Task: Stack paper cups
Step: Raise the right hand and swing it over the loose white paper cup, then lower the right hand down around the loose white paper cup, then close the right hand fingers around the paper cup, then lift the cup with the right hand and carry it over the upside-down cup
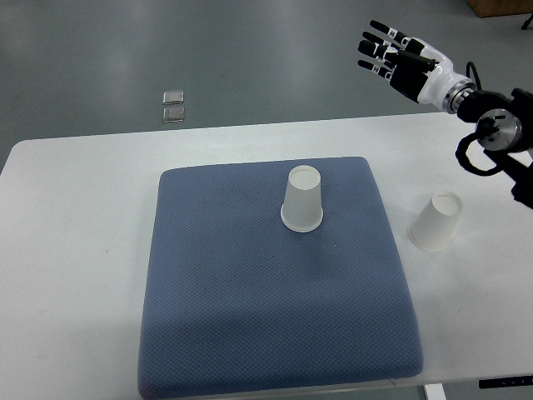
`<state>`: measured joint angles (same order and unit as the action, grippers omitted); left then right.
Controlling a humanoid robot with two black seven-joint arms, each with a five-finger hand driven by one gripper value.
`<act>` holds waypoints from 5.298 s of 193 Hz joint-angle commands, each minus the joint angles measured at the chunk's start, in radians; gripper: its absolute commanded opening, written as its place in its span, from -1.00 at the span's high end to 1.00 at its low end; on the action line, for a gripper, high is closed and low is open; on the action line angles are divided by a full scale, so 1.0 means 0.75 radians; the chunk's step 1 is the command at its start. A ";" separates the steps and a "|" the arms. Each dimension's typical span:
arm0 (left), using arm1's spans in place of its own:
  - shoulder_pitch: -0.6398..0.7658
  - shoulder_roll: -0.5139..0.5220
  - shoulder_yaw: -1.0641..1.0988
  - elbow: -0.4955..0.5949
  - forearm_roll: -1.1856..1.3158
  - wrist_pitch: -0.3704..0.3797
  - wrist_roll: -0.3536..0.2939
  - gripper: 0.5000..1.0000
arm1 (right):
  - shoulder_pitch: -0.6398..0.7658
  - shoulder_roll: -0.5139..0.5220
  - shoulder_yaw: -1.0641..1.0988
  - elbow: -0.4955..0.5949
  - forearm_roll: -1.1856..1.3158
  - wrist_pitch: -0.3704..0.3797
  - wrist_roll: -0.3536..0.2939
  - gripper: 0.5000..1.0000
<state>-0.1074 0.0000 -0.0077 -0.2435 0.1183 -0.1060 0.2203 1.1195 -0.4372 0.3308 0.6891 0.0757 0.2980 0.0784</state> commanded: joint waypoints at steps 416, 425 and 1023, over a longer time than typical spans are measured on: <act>0.018 0.000 -0.006 -0.076 -0.002 0.008 -0.014 -1.00 | 0.921 -0.010 -1.832 0.775 -0.706 -0.156 -0.379 -0.68; 0.018 0.000 -0.004 -0.076 -0.002 0.012 -0.014 -1.00 | 0.904 -0.008 -1.832 0.766 -0.706 -0.162 -0.379 -0.68; 0.018 0.000 -0.002 -0.062 0.000 0.006 -0.018 -1.00 | 1.694 -0.057 -1.734 0.912 -0.618 0.241 -0.372 0.16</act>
<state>-0.0936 0.0000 -0.0101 -0.2912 0.1179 -0.1013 0.2070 2.3897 -0.5305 -0.9904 1.3840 -0.4334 0.5000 -0.2018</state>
